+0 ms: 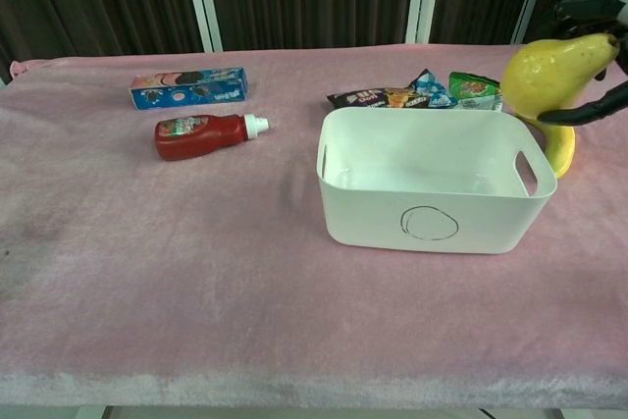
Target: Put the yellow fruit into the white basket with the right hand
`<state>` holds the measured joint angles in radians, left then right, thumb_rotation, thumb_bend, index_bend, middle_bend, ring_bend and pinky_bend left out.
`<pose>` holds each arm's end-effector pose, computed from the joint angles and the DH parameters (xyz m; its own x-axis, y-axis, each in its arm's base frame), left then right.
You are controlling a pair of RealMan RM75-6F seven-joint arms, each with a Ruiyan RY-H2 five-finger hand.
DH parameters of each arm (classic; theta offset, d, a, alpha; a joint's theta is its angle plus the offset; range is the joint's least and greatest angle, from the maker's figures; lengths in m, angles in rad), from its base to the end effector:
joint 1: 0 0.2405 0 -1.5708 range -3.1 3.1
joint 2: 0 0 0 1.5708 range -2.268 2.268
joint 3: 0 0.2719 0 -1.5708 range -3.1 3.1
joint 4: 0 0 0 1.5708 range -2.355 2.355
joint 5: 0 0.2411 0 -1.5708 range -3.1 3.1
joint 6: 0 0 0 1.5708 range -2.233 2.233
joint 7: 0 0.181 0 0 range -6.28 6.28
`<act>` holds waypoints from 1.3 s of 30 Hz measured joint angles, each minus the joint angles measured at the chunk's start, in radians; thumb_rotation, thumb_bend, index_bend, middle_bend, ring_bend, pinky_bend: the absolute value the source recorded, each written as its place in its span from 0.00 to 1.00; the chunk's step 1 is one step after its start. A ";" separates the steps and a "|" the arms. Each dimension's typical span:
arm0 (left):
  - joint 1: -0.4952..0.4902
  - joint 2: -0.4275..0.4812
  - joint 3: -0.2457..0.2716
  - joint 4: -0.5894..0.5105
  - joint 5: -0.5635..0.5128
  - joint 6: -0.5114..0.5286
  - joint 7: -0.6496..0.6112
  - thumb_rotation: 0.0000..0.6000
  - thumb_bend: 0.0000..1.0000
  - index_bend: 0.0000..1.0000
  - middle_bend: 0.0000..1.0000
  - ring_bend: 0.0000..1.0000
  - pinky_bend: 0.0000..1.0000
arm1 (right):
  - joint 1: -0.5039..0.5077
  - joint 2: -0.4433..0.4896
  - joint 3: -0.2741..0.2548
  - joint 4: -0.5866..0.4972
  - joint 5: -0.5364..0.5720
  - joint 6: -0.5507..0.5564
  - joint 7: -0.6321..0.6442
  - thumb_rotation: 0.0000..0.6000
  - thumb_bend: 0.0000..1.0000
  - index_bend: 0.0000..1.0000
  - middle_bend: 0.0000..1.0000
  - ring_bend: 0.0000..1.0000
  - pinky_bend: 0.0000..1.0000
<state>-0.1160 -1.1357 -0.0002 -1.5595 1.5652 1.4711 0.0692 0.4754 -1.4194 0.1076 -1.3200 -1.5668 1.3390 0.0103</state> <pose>-0.3361 0.2205 0.1218 0.4986 0.0421 0.8658 0.8642 -0.1020 -0.4927 -0.2416 -0.3544 0.0419 0.3901 0.0582 0.9189 -0.8365 -0.3947 0.3801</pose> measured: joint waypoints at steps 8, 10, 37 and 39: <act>0.001 0.002 0.002 0.000 0.001 0.000 -0.004 1.00 0.45 0.29 0.34 0.31 0.35 | 0.055 0.010 -0.038 -0.042 -0.026 -0.123 0.007 1.00 0.26 0.16 0.12 0.06 0.28; 0.001 0.001 0.001 0.000 0.001 0.000 -0.004 1.00 0.45 0.29 0.34 0.31 0.35 | 0.054 0.017 -0.044 -0.046 -0.031 -0.124 0.016 1.00 0.23 0.08 0.05 0.01 0.22; 0.001 -0.004 -0.001 -0.003 0.001 0.004 0.018 1.00 0.45 0.29 0.35 0.31 0.34 | -0.320 0.247 -0.261 -0.194 -0.099 0.194 -0.055 1.00 0.21 0.00 0.00 0.00 0.18; 0.002 -0.004 -0.001 -0.003 0.005 0.009 0.016 1.00 0.45 0.29 0.35 0.31 0.35 | -0.324 0.253 -0.268 -0.201 -0.104 0.176 -0.090 1.00 0.21 0.00 0.00 0.00 0.18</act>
<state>-0.1136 -1.1400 -0.0007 -1.5620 1.5705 1.4802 0.0847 0.1511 -1.1668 -0.1599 -1.5206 -1.6707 1.5149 -0.0794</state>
